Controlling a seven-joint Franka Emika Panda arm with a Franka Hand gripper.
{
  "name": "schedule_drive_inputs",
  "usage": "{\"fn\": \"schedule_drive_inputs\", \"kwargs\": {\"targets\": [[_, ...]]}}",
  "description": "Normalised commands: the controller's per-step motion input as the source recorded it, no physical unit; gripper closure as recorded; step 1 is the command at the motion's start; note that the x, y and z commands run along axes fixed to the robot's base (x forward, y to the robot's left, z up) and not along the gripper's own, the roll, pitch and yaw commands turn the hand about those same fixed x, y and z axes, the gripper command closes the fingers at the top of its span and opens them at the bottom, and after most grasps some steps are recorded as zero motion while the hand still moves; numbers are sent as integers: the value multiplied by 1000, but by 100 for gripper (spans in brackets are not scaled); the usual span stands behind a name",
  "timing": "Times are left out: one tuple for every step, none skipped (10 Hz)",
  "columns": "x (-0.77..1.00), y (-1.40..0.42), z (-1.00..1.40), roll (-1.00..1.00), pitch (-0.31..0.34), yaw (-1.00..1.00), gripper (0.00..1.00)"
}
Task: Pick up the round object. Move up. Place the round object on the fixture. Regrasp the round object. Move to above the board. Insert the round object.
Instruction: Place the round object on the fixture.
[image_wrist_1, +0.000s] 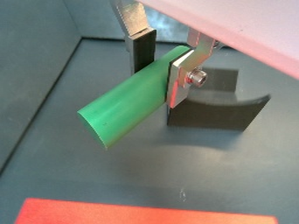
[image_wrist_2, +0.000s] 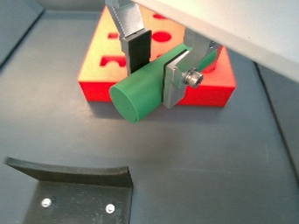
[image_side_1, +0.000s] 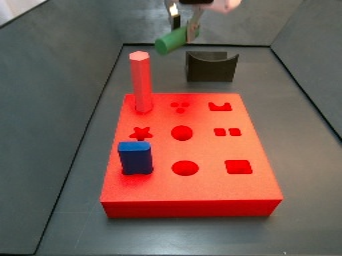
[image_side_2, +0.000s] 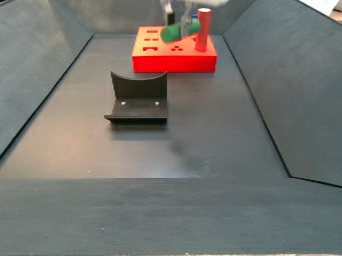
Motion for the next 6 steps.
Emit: {"fn": "schedule_drive_inputs", "kwargs": {"targets": [[-12, 1, 654, -117, 66, -4, 100], [-3, 2, 447, -129, 78, -12, 100], [4, 3, 288, -130, 89, -19, 100], [842, 364, 71, -77, 44, 1000, 100], [841, 362, 6, -75, 48, 1000, 100], [749, 193, -17, -78, 62, 1000, 100]]}}
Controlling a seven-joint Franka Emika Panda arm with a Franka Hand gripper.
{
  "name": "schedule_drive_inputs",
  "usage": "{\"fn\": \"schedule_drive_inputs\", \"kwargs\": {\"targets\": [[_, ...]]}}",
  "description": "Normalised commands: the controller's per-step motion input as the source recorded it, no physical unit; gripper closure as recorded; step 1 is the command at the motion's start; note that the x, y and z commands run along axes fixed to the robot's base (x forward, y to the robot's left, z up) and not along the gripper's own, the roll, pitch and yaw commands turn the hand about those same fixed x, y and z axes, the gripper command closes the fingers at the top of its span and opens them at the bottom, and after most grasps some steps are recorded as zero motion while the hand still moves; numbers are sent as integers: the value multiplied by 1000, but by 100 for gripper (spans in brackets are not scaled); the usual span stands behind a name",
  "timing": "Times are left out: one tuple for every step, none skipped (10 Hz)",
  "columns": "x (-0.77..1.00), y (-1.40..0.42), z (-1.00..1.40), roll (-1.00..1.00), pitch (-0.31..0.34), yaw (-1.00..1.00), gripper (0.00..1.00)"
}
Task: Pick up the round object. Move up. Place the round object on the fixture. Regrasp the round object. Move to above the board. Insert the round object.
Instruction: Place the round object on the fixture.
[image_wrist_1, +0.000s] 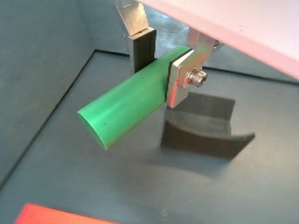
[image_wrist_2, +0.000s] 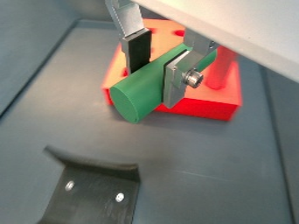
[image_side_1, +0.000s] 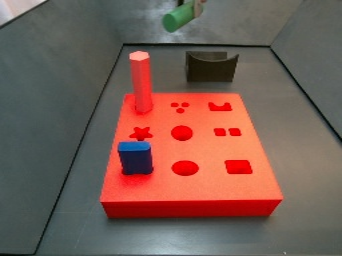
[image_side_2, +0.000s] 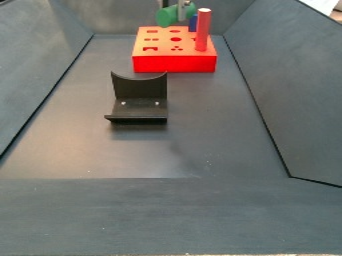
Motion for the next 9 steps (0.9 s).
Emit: {"fn": "schedule_drive_inputs", "kwargs": {"targets": [[652, 98, -1, -84, 74, 1000, 100], [506, 40, 6, -100, 104, 1000, 100], [434, 26, 8, -109, 125, 1000, 100], [301, 18, 9, -138, 184, 1000, 100], [209, 13, 8, -140, 199, 807, 100], [95, 6, 9, -133, 189, 473, 100], [59, 5, 15, -130, 169, 351, 100], [306, 1000, 18, -1000, 145, 276, 100], [307, 1000, 11, -1000, 149, 222, 100]]}}
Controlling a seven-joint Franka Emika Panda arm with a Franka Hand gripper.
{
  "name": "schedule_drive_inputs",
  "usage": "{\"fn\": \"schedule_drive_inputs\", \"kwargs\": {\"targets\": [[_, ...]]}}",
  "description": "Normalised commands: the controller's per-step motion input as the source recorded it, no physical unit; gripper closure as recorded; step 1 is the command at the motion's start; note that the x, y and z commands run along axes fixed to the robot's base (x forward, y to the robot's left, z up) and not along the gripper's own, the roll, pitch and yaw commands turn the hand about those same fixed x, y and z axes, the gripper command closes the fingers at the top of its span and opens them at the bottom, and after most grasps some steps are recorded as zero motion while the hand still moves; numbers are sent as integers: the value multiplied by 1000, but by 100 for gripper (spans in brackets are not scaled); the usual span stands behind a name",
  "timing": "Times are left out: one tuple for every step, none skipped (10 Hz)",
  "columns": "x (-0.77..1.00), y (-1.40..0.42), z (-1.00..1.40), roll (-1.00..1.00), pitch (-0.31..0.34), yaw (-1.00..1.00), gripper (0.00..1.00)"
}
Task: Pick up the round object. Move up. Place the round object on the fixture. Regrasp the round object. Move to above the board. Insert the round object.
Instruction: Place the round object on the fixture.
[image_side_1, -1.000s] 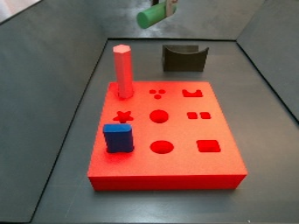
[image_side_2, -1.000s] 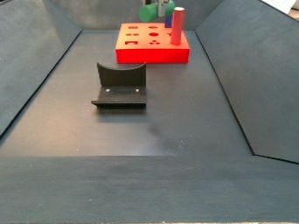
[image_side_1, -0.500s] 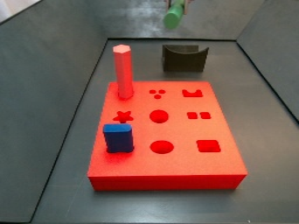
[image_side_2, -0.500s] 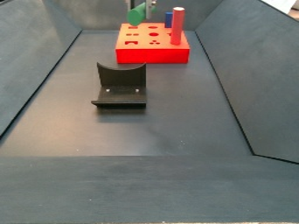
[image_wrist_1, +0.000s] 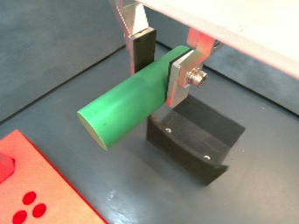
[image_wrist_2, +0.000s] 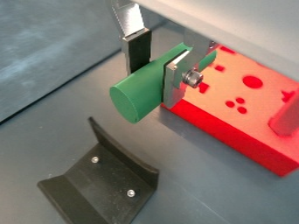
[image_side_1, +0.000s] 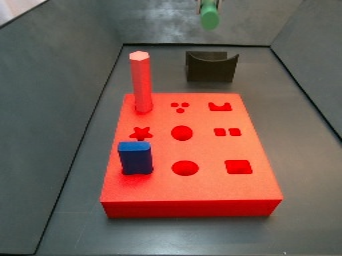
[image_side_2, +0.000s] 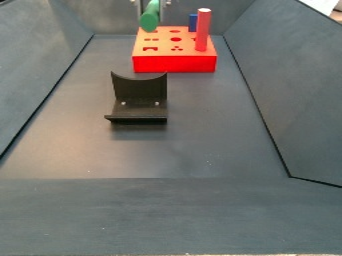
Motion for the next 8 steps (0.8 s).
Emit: {"fn": "schedule_drive_inputs", "kwargs": {"targets": [[296, 1000, -2, -1000, 171, 189, 100], [292, 1000, 4, -1000, 190, 173, 100], [277, 1000, 17, -1000, 233, 141, 100], [246, 891, 2, -1000, 257, 113, 100], [181, 656, -8, -1000, 290, 63, 100], [154, 549, -6, -969, 299, 32, 100], [118, 336, -4, -743, 257, -41, 100], [100, 131, -11, -519, 213, -104, 100]]}}
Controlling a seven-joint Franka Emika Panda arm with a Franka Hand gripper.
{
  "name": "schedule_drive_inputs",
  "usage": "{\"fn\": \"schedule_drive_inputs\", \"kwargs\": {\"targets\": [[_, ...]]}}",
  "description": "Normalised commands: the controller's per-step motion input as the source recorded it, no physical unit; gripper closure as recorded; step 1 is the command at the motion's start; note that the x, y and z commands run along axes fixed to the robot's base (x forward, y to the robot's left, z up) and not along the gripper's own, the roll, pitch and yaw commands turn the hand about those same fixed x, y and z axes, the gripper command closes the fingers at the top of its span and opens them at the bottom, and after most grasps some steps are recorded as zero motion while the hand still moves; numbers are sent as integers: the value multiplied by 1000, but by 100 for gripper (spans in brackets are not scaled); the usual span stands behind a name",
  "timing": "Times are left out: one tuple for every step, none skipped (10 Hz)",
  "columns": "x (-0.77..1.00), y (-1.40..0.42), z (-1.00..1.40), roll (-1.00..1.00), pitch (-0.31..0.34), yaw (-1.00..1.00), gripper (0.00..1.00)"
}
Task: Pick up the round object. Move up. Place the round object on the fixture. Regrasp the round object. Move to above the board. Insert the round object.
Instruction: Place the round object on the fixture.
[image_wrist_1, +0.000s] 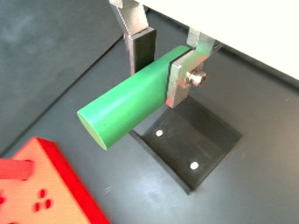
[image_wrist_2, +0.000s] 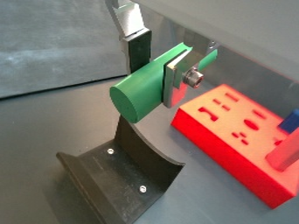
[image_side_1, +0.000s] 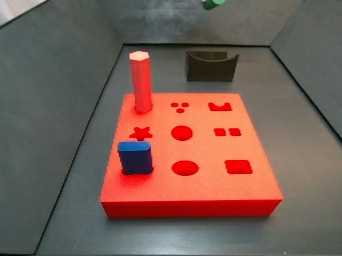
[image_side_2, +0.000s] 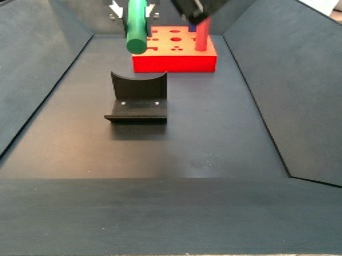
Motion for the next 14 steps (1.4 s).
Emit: {"fn": "schedule_drive_inputs", "kwargs": {"targets": [[93, 29, -10, -334, 175, -128, 100], [83, 11, -6, -230, 147, -128, 100], [98, 61, -1000, -1000, -27, -135, 100], [100, 64, -1000, -1000, -37, -135, 100], [108, 73, -1000, -1000, -26, -129, 100], [121, 75, -1000, -1000, -1, -119, 100], [129, 82, -1000, -1000, 14, -118, 100], [135, 87, -1000, -995, 18, -118, 100], [145, 93, -1000, -784, 24, -101, 100], [156, 102, -1000, -566, 27, -89, 100], [167, 108, -1000, -401, 35, -84, 100], [172, 105, -1000, -271, 41, -78, 100], [175, 106, -1000, -207, 39, -79, 100], [157, 100, -865, -181, 32, -82, 100]]}}
